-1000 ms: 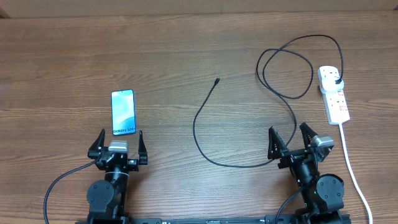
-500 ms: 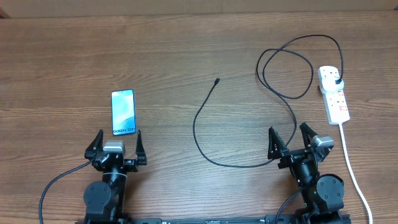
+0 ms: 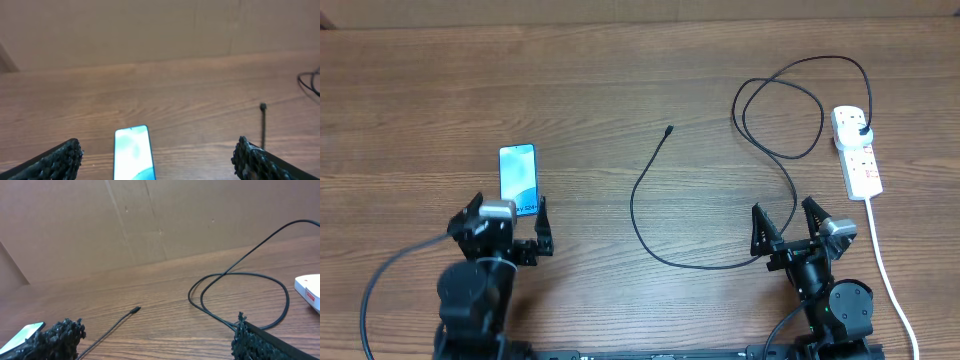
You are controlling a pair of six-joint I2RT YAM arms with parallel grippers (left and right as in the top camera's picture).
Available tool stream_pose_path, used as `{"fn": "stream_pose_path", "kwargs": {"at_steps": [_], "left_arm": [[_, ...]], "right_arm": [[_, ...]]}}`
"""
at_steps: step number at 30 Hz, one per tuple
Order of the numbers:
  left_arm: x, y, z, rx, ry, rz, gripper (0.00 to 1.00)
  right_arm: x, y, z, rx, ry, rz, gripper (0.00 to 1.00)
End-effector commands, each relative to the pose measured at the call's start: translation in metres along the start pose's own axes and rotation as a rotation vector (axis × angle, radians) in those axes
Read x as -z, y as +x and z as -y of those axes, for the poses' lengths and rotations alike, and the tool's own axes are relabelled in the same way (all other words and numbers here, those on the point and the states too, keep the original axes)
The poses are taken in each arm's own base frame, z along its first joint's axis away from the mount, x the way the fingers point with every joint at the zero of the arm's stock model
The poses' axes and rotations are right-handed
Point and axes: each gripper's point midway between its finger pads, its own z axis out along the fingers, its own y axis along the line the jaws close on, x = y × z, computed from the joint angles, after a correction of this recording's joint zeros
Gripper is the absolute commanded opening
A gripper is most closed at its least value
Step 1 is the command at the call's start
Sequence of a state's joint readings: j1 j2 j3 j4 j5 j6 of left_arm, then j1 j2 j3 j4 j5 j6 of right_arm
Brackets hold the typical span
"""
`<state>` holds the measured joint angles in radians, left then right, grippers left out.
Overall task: Plug charger to phone and switch on socket
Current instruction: 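Raise the left gripper and move it forward over the phone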
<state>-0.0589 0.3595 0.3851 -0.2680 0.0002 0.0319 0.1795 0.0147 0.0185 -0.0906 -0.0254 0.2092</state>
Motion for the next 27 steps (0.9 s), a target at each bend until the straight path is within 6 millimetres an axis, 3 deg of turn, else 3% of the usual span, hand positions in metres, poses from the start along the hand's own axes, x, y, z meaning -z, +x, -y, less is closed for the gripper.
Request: {"fn": "stream_pose_path", "kwargs": {"at_steps": [1, 5, 10, 18, 27], "left_arm": [[-0.003, -0.029, 0.01, 0.003, 0.066, -0.017, 1.0], [-0.007, -0.045, 0.017, 0.008, 0.111, -0.106, 0.99], [-0.013, -0.051, 0.024, 0.016, 0.155, -0.183, 1.0], [-0.023, -0.05, 0.029, 0.021, 0.186, -0.207, 1.0], [-0.022, -0.045, 0.03, 0.035, 0.192, -0.231, 1.0]], "right_arm": [[0.0, 0.001, 0.0, 0.002, -0.001, 0.007, 1.0], [0.0, 0.001, 0.0, 0.002, -0.001, 0.007, 1.0], [0.0, 0.001, 0.0, 0.002, -0.001, 0.008, 1.0], [0.0, 0.001, 0.0, 0.002, -0.001, 0.007, 1.0], [0.0, 0.001, 0.0, 0.002, -0.001, 0.007, 1.0]]}}
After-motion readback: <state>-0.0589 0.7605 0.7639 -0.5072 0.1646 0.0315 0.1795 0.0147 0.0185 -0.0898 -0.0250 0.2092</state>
